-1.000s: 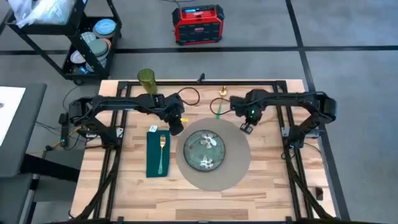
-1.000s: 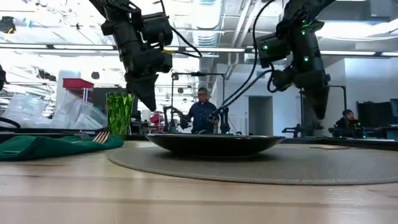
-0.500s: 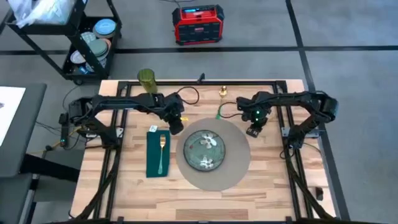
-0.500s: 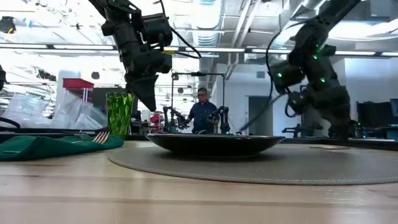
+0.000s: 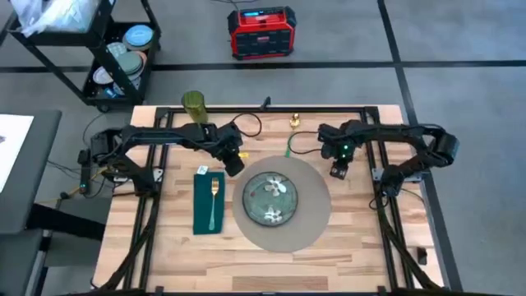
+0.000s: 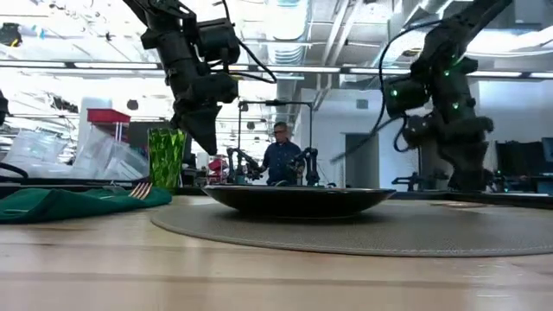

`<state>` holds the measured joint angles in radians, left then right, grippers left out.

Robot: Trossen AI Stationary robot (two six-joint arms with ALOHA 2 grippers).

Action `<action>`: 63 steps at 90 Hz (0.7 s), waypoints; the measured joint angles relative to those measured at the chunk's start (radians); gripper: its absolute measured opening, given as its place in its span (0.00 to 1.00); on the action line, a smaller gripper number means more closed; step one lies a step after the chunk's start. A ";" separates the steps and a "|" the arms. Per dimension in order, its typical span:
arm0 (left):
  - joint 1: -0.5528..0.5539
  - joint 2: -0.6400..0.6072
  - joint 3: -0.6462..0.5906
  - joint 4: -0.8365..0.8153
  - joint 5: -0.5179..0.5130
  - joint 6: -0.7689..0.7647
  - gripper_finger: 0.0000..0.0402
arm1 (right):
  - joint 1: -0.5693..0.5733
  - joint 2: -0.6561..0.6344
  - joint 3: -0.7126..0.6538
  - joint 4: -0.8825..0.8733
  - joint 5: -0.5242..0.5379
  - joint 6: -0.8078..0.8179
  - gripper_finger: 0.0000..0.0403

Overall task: Set table place
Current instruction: Put the golden knife on the gray table mat

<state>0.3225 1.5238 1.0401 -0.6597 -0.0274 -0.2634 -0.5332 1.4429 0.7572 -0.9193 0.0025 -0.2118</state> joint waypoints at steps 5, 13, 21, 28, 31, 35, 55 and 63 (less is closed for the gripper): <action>-0.001 0.000 0.000 0.000 -0.005 0.000 0.00 | -0.009 0.005 -0.010 0.013 0.013 -0.092 0.32; -0.001 0.000 0.000 0.000 -0.006 -0.009 0.00 | -0.020 0.042 -0.014 0.012 0.014 -0.204 0.33; -0.001 0.000 0.000 -0.001 -0.009 -0.022 0.00 | -0.026 0.084 -0.015 0.017 0.023 -0.232 0.35; -0.001 0.000 0.000 0.000 -0.013 -0.033 0.00 | -0.035 0.117 -0.011 0.028 0.027 -0.249 0.36; -0.001 0.000 0.000 0.000 -0.018 -0.038 0.00 | -0.039 0.131 -0.011 0.032 0.027 -0.256 0.36; -0.001 0.000 0.000 0.000 -0.022 -0.044 0.00 | -0.044 0.148 -0.010 0.036 0.027 -0.256 0.36; -0.001 0.000 0.000 0.000 -0.080 -0.081 0.00 | -0.051 0.202 -0.002 0.034 0.050 -0.259 0.20; -0.001 0.000 0.000 -0.002 -0.083 -0.102 0.00 | -0.051 0.194 -0.002 0.034 0.054 -0.270 0.05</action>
<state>0.3214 1.5238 1.0401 -0.6614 -0.1108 -0.3656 -0.5841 1.6373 0.7549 -0.8854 0.0561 -0.4813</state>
